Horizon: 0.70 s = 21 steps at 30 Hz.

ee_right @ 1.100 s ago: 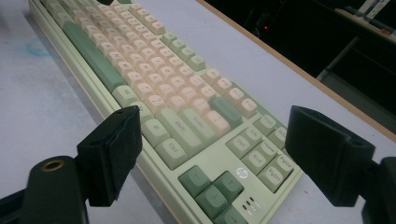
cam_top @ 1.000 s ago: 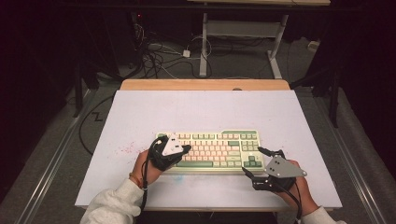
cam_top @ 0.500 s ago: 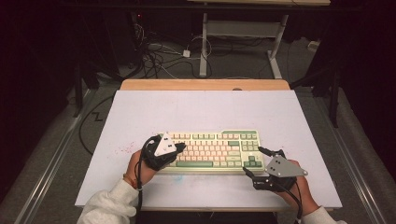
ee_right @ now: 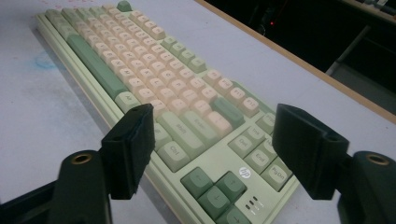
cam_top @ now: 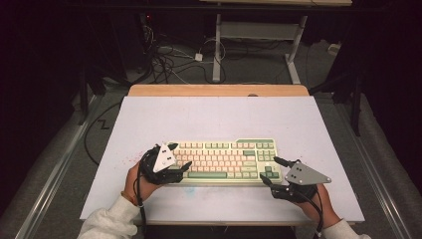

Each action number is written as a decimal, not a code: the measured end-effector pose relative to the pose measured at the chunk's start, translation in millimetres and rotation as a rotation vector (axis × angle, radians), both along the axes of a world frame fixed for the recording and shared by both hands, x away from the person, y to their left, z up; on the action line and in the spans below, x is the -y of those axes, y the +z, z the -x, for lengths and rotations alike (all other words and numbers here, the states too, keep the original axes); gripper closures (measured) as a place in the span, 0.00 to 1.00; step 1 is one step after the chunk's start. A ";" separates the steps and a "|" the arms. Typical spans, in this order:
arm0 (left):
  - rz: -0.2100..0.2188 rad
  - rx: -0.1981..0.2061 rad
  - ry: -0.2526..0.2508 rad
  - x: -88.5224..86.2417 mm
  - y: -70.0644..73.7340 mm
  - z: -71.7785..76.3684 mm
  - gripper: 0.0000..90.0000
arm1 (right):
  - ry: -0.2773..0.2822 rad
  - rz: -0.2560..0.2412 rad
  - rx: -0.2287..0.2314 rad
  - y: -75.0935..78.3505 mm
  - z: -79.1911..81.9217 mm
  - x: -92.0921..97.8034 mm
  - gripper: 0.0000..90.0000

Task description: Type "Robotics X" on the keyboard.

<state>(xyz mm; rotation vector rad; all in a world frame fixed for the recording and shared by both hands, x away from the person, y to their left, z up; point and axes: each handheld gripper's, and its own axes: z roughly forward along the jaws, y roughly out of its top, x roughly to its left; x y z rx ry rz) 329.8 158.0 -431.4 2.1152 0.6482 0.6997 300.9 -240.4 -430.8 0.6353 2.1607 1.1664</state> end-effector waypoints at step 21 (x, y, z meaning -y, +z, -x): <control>-0.014 -0.019 0.010 -35.4 -26.3 29.1 0.17 | 0.072 0.052 -0.099 11.9 -32.5 -32.4 1.00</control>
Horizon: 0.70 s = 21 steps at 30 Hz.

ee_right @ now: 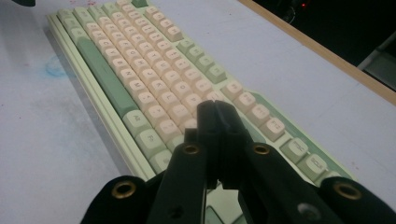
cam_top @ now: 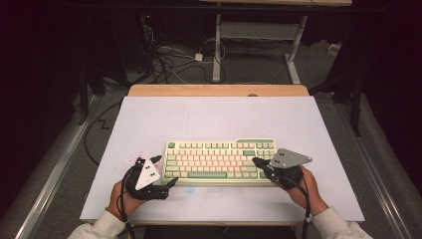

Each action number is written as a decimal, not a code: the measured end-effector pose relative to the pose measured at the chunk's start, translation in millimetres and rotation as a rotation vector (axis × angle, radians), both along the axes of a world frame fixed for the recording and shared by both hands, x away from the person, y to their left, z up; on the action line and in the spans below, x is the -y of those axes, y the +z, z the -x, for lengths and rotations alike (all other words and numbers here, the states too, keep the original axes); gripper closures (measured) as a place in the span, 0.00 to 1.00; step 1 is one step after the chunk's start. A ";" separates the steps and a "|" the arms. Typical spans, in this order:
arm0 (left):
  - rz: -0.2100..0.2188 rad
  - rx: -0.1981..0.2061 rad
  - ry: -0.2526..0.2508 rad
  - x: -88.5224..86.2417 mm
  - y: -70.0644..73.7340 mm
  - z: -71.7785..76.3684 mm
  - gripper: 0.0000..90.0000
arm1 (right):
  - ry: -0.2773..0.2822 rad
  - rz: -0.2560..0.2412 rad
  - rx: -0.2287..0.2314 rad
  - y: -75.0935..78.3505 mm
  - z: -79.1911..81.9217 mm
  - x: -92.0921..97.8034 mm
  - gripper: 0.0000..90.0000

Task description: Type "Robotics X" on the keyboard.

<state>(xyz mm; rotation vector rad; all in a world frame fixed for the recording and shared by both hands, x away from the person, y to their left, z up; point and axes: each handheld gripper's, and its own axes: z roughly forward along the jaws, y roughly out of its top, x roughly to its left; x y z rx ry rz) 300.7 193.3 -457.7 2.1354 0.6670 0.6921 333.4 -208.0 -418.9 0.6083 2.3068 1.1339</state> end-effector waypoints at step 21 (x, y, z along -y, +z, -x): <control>-0.009 -0.012 -0.001 -1.0 -6.4 1.9 0.17 | 0.059 0.117 -0.052 -19.9 -39.8 -72.9 1.00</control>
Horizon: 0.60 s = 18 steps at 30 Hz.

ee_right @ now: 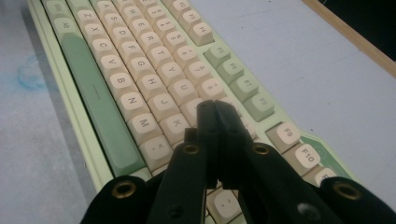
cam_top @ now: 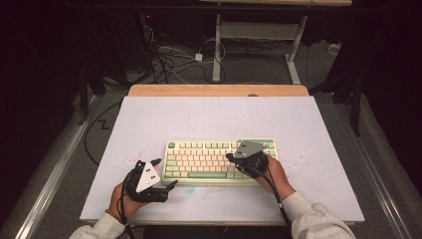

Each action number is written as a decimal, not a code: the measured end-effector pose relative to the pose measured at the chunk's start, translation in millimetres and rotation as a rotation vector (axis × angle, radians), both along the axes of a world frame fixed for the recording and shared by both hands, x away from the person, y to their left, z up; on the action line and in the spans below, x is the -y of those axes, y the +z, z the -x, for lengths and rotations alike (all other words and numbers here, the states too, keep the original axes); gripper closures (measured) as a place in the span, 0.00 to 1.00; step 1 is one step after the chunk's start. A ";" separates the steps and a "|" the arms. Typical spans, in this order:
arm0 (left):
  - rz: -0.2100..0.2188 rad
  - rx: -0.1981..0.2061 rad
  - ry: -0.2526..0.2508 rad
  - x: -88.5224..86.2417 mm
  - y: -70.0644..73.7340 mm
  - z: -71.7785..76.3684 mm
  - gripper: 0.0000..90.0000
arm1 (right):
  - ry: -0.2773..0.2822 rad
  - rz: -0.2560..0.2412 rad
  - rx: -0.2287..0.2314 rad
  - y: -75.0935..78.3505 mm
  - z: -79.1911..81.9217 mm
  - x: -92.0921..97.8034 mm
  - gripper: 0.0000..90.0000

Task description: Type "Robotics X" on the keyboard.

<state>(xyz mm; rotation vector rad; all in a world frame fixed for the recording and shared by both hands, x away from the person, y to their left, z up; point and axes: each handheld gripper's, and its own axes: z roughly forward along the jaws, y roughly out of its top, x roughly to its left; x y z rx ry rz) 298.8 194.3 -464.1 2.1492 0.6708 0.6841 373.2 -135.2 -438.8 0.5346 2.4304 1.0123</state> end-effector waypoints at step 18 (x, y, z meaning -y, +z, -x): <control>-0.008 -0.007 -0.012 0.7 -1.4 -1.0 0.17 | -0.016 0.089 -0.022 -11.5 -13.2 -17.7 1.00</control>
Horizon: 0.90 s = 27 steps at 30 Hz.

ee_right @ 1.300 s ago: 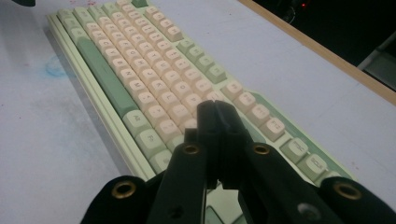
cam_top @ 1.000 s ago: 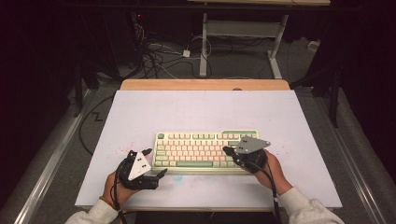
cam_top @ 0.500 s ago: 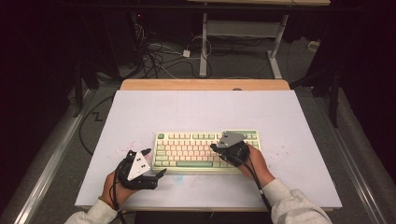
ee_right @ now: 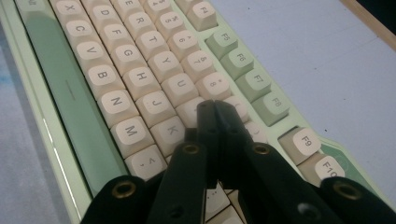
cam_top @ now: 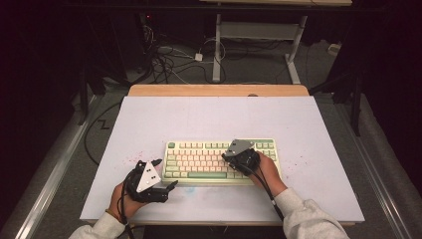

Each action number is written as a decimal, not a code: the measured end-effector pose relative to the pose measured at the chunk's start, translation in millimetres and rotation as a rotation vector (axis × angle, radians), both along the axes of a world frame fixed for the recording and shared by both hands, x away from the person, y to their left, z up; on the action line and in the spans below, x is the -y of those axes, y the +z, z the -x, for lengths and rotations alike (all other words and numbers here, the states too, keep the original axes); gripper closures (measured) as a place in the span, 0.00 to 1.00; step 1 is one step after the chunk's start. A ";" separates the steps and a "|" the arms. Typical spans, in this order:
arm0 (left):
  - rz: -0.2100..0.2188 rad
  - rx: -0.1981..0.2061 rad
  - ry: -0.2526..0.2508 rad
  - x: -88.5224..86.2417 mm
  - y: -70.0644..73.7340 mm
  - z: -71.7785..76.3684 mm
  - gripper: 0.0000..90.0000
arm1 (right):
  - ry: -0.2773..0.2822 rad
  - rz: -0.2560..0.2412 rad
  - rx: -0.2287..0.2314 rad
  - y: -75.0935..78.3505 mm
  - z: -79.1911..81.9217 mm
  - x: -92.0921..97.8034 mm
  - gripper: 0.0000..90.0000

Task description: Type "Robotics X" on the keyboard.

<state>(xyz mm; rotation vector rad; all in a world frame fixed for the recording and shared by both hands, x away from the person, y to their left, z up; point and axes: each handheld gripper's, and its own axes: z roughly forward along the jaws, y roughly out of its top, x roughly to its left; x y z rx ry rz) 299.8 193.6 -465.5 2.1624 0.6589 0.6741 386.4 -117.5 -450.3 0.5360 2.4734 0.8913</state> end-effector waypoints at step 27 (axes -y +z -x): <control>0.000 -0.003 -0.001 -0.7 1.6 0.2 0.17 | 0.008 -0.104 0.033 22.0 13.7 9.7 0.99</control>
